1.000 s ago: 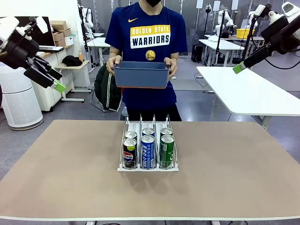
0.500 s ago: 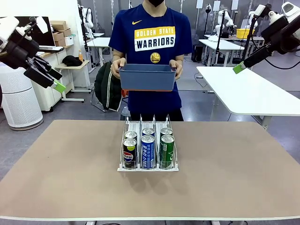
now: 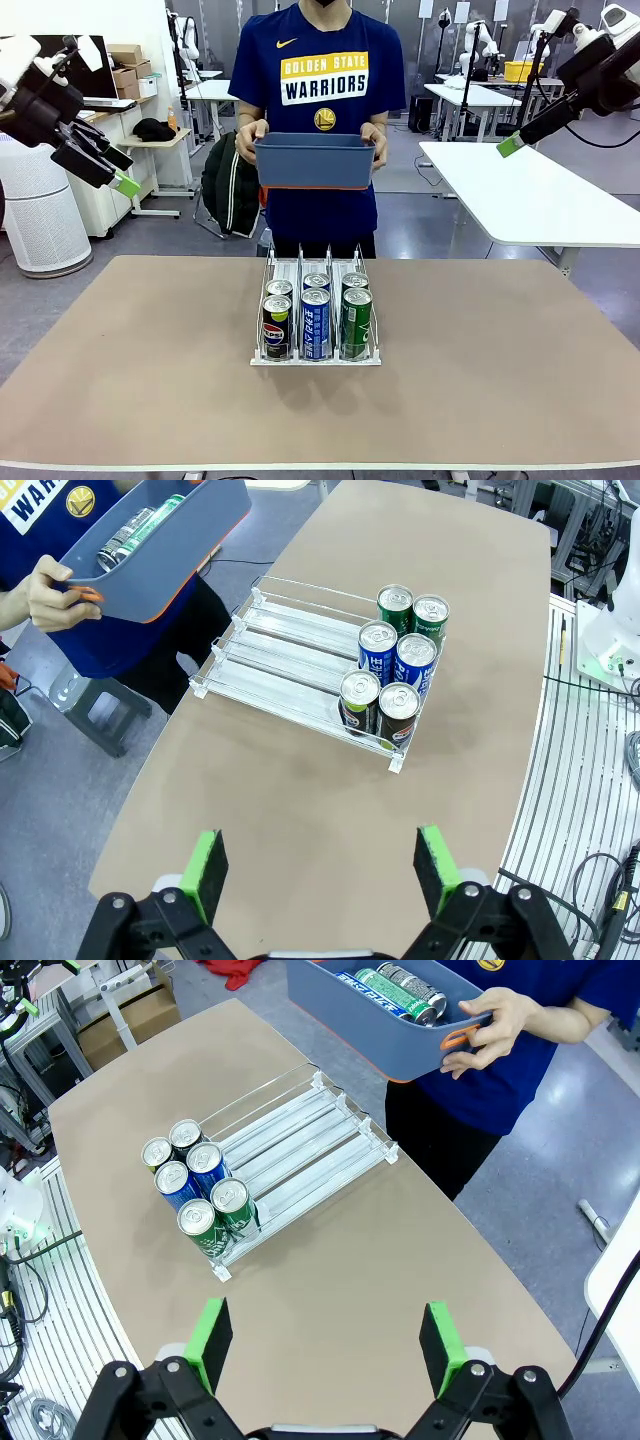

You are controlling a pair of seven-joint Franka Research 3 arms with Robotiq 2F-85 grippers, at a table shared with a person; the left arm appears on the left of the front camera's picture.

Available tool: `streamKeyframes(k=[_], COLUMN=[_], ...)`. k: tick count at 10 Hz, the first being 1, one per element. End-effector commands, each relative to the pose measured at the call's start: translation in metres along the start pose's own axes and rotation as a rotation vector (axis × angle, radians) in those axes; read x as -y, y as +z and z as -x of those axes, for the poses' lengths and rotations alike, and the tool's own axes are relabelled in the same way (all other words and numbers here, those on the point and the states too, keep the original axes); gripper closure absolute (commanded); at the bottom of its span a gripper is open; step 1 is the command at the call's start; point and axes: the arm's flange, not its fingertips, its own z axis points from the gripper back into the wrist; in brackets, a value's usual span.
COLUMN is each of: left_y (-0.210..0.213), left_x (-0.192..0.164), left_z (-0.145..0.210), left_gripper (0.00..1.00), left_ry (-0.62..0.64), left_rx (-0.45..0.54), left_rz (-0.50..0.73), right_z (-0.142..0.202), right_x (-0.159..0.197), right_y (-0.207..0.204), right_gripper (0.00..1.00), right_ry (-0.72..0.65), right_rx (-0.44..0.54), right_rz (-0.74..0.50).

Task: Fill the beverage cans into the dispenser.
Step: Pick up the Pepsi coke handed by the human.

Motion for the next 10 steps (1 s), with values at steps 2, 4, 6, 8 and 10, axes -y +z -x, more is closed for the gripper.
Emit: streamKeyframes(k=[2,4,6,8,10], left_y=[0.0002,0.0002,0.0002,0.0002,0.0002], left_x=[-0.0004,-0.0004,-0.0004,-0.0004,-0.0004], left_z=[0.0000,0.0000,0.0000,0.0000,0.0000], left_gripper=[0.00,0.00,0.00,0.00,0.00], left_ry=[-0.001,-0.001,-0.001,-0.001,-0.001], left_rx=[0.000,0.000,0.000,0.000,0.000], left_rz=[-0.005,-0.005,-0.005,-0.005,-0.005], right_z=[0.0016,0.0016,0.0016,0.0016,0.0016], right_x=[-0.0009,-0.0009,-0.0009,-0.0009,-0.0009], right_y=[-0.0010,-0.0010,-0.0010,-0.0010,-0.0010], right_gripper=[0.00,0.00,0.00,0.00,0.00], right_ry=[-0.001,-0.001,-0.001,-0.001,-0.001], right_rx=[-0.001,-0.001,-0.001,-0.001,-0.001], right_rz=[-0.001,-0.001,-0.001,-0.001,-0.001])
